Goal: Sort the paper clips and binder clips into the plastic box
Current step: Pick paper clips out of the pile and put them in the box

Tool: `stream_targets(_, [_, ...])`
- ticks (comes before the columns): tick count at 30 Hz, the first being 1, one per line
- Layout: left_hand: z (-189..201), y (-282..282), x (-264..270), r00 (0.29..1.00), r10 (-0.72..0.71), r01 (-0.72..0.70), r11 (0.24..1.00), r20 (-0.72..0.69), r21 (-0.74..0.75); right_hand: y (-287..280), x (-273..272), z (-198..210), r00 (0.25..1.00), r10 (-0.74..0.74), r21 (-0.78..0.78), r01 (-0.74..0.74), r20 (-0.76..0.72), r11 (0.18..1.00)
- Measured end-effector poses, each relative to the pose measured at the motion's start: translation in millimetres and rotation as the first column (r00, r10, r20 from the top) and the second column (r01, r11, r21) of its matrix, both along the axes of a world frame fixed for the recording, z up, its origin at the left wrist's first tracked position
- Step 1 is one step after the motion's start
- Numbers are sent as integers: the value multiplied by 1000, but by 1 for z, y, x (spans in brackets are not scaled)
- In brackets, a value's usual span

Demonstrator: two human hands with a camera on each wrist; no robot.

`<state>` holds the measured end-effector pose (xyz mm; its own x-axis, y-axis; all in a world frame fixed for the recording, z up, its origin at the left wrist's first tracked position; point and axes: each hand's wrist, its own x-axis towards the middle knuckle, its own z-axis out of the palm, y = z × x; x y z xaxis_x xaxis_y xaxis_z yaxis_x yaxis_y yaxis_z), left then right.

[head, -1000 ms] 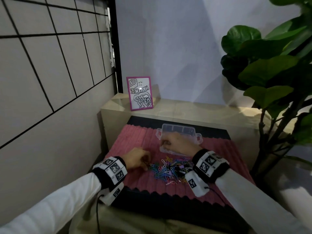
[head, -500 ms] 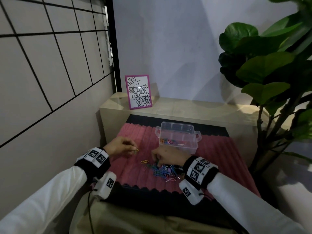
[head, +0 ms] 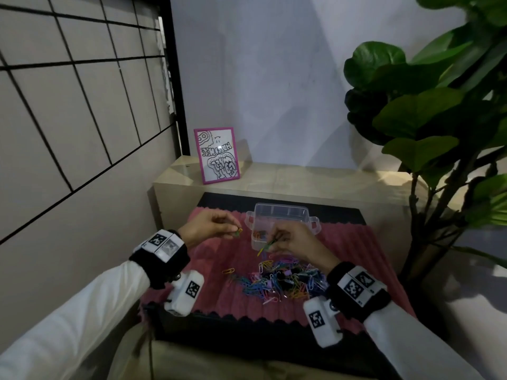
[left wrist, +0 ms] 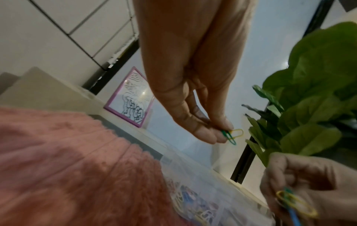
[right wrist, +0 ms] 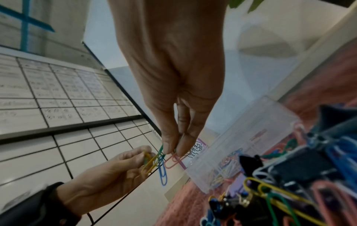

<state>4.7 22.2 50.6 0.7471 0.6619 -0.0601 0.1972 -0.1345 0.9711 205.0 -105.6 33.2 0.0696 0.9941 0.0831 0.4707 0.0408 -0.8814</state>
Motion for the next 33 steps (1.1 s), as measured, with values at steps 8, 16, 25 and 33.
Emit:
stream_targets(8, [4, 10, 70, 979, -82, 125, 966, -189, 226, -19, 14, -6, 993, -80, 4, 80, -88, 997])
stream_targets(16, [-8, 17, 71, 944, -120, 233, 902, -307, 364, -18, 10, -9, 996, -81, -19, 81, -41, 997])
stream_targets(25, [-11, 15, -24, 961, -161, 203, 963, -226, 177, -22, 12, -18, 992, -95, -80, 88, -86, 993])
stream_targets(33, [-39, -4, -37, 856, -111, 325, 875, -505, 359, 0, -16, -11, 993, -38, -35, 43, 116, 998])
